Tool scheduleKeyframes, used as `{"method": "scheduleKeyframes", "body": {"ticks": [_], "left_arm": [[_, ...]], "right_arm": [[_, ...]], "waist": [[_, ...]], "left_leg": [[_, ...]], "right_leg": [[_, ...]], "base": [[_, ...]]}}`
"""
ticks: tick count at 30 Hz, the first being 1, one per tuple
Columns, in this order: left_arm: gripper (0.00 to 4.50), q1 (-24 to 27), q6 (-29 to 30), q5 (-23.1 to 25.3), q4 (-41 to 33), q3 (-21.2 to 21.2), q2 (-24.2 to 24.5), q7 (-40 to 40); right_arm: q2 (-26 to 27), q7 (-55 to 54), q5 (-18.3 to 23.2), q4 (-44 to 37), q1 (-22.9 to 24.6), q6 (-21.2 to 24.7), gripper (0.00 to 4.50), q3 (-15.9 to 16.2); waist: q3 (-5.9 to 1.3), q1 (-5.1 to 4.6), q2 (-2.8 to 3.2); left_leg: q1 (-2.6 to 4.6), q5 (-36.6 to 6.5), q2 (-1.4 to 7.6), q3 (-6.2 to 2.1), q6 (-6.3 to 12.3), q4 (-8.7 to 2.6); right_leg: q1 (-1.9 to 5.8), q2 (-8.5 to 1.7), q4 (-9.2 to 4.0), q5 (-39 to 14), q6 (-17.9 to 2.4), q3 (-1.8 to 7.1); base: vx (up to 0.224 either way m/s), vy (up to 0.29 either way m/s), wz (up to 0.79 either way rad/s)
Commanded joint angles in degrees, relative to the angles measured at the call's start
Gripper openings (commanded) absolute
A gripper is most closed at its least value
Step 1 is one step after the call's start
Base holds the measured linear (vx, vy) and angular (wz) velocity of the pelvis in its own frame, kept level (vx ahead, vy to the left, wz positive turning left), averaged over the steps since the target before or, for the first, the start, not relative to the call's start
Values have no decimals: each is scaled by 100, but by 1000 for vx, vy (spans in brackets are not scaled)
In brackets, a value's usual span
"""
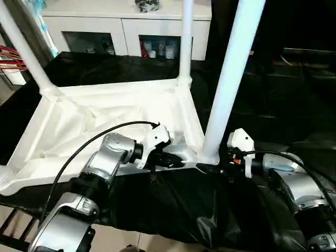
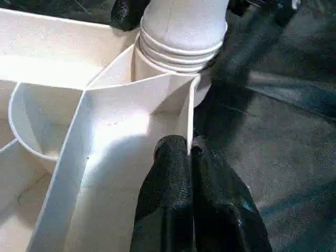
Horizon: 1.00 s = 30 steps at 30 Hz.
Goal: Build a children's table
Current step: Rotate leg to tighten
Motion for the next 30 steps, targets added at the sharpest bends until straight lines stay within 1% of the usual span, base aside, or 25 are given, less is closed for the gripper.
{"method": "scheduleKeyframes", "body": {"ticks": [1, 3, 5, 8, 11, 12, 13, 14, 15, 16, 17, 18, 20, 21, 22, 24, 26, 27, 28, 29, 30], "left_arm": [[0, -1, 3, -234, -322, -144, -40, -389], [0, 8, 28, -243, -354, -159, -23, -432], [0, 12, 47, -251, -372, -177, -12, -439], [0, 24, 55, -246, -390, -170, -20, -407], [0, 30, 29, -222, -382, -165, -44, -317], [0, 25, 16, -204, -358, -149, -80, -210], [0, 20, 32, -197, -339, -141, -141, -84], [0, -19, 56, -140, -259, -94, -333, 337], [0, -31, 64, -131, -239, -80, -378, 437], [0, -39, 69, -125, -225, -72, -408, 503], [0, -86, 97, -87, -160, -40, -588, 829], [0, -95, 104, -81, -148, -36, -623, 890], [0, -194, 149, -26, -6, 23, -901, 1394], [0, -231, 163, -7, 50, 47, -993, 1572], [0, -282, 162, 5, 122, 61, -1162, 1792], [0, -372, 139, 28, 252, 98, -1441, 2193], [0, -403, 62, 75, 306, 83, -1529, 2331], [0, -406, -20, 120, 319, 55, -1564, 2370], [0, -395, -42, 129, 307, 46, -1570, 2352], [0, -374, -81, 136, 279, 22, -1557, 2291], [0, -360, -104, 139, 261, 5, -1548, 2254]], "right_arm": [[-45, 75, -21, -50, 54, 65, 368, 129], [-42, 100, -2, -70, 60, 73, 364, 144], [9, 157, 12, -122, 93, 109, 336, 174], [49, 164, 25, -147, 132, 132, 324, 198], [119, 112, 40, -129, 165, 108, 296, 193], [183, 34, 49, -101, 174, 94, 290, 172], [322, -256, -33, 21, 157, -55, 290, 127], [633, -1085, -297, 367, 34, -179, 284, 36], [694, -1262, -353, 443, -1, -167, 276, 18], [734, -1379, -391, 494, -23, -160, 276, 7], [960, -1940, -492, 753, -154, -78, 270, -81], [1004, -2047, -509, 801, -179, -60, 270, -99], [1310, -2624, -551, 1053, -333, 23, 267, -193], [1404, -2790, -559, 1115, -377, 62, 267, -215], [1579, -3106, -627, 1222, -449, 102, 267, -215], [1847, -3644, -799, 1390, -577, 198, 267, -173], [1945, -3812, -860, 1482, -644, 117, 267, -176], [2006, -3842, -863, 1535, -681, -27, 301, -199], [2015, -3917, -883, 1547, -697, -88, 322, -224], [2015, -3961, -865, 1546, -712, -158, 338, -275], [2013, -3979, -850, 1543, -719, -198, 338, -307]], "waist": [[-386, 13, -116], [-382, 10, -113], [-384, 3, -116], [-384, 9, -118], [-384, 12, -111], [-387, 10, -118], [-390, 7, -130], [-387, 0, -129], [-380, -22, -123], [-372, -45, -123], [-365, -93, -146], [-346, -114, -135], [-343, -147, -136], [-334, -158, -128], [-336, -164, -132], [-332, -179, -116], [-345, -184, -129], [-355, -176, -117], [-353, -172, -112], [-362, -169, -110], [-364, -167, -111]], "left_leg": [[52, -886, 124, -38, 580, -358], [50, -858, 121, -36, 595, -357], [43, -841, 114, -33, 611, -346], [52, -830, 121, -34, 615, -346], [58, -861, 120, -34, 593, -347], [54, -851, 117, -35, 578, -347], [56, -822, 122, -35, 567, -346], [46, -820, 113, -40, 534, -349], [46, -837, 110, -39, 489, -351], [52, -957, 97, -51, 397, -368], [34, -1017, 84, -59, 330, -381], [60, -1166, 84, -59, 279, -396], [70, -1311, 69, -59, 247, -395], [76, -1347, 70, -51, 236, -398], [87, -1398, 66, -63, 209, -402], [81, -1373, 63, -65, 165, -412], [76, -1378, 53, -71, 161, -412], [74, -1352, 52, -73, 178, -408], [72, -1336, 59, -64, 222, -403], [61, -1281, 56, -63, 246, -398], [55, -1255, 57, -66, 257, -401]], "right_leg": [[328, -219, -327, -811, -1582, 140], [329, -216, -327, -794, -1588, 137], [335, -216, -320, -750, -1610, 135], [330, -216, -319, -769, -1610, 137], [324, -218, -328, -831, -1599, 139], [329, -213, -326, -820, -1594, 140], [316, -223, -321, -802, -1588, 145], [322, -229, -323, -830, -1575, 146], [305, -226, -329, -880, -1566, 144], [314, -228, -356, -1102, -1517, 131], [334, -222, -367, -1289, -1437, 128], [313, -218, -408, -1547, -1358, 128], [306, -216, -442, -1789, -1275, 135], [288, -211, -454, -1854, -1250, 141], [292, -216, -470, -1974, -1207, 136], [278, -206, -486, -2038, -1124, 136], [288, -208, -486, -2029, -1097, 133], [297, -209, -476, -1968, -1099, 132], [282, -210, -480, -1860, -1121, 141], [291, -211, -465, -1748, -1148, 140], [297, -214, -460, -1696, -1160, 138]], "base": [[0, 0, 0], [0, 0, 0], [0, 0, 0], [0, 0, 0], [0, 0, 0], [0, 0, 0], [0, 0, 0], [0, 0, 0], [0, 0, 0], [0, 0, 0], [0, 0, 0], [0, 0, 0], [0, 0, 0], [0, 0, 0], [0, 0, 0], [0, 0, 0], [0, 0, 0], [0, 0, 0], [0, 0, 0], [0, 0, 0], [0, 0, 0]]}}
